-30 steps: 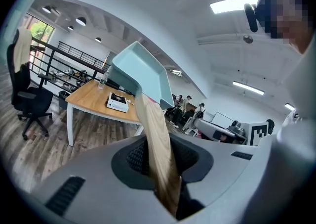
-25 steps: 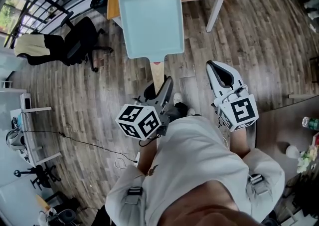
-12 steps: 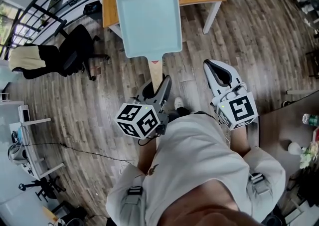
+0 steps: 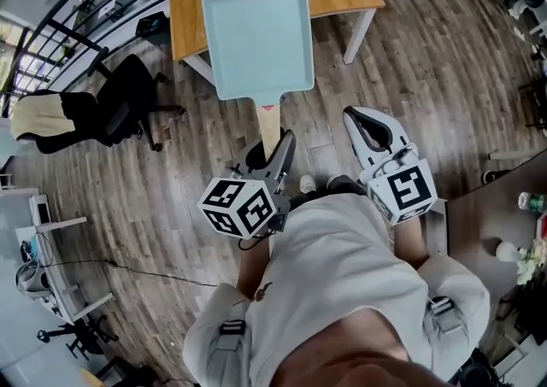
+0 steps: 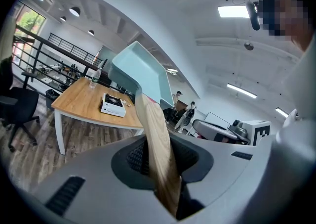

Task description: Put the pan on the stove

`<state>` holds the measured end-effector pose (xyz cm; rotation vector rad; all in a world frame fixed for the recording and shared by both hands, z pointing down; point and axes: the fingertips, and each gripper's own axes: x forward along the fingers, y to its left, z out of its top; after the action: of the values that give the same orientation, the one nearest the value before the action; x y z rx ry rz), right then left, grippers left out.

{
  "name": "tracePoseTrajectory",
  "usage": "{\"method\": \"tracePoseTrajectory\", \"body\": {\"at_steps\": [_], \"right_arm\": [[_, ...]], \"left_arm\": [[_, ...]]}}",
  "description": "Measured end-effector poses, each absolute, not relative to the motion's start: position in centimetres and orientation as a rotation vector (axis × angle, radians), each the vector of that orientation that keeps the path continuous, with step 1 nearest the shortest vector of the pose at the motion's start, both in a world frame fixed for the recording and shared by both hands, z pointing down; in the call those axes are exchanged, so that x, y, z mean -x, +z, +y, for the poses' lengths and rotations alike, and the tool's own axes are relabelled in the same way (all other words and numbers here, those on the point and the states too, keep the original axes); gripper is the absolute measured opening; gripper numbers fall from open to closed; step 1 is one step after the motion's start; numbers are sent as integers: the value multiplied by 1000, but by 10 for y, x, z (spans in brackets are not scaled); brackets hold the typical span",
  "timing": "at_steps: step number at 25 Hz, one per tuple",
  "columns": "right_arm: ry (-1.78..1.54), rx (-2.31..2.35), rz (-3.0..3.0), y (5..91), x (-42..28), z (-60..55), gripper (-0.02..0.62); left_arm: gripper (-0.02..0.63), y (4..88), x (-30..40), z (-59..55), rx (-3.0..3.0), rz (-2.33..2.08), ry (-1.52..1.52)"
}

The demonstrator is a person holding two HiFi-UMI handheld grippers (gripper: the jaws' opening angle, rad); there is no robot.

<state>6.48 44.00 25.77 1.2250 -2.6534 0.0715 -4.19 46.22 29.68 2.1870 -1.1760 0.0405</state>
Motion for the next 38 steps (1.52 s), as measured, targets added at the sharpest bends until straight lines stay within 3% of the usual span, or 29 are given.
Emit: {"method": "tracePoseTrajectory", "body": {"at_steps": [38], "right_arm": [[109,-1006,-2769,269,-115,264,21]], "left_arm": [[95,303,-17,313,-2069,-1315,19]]}}
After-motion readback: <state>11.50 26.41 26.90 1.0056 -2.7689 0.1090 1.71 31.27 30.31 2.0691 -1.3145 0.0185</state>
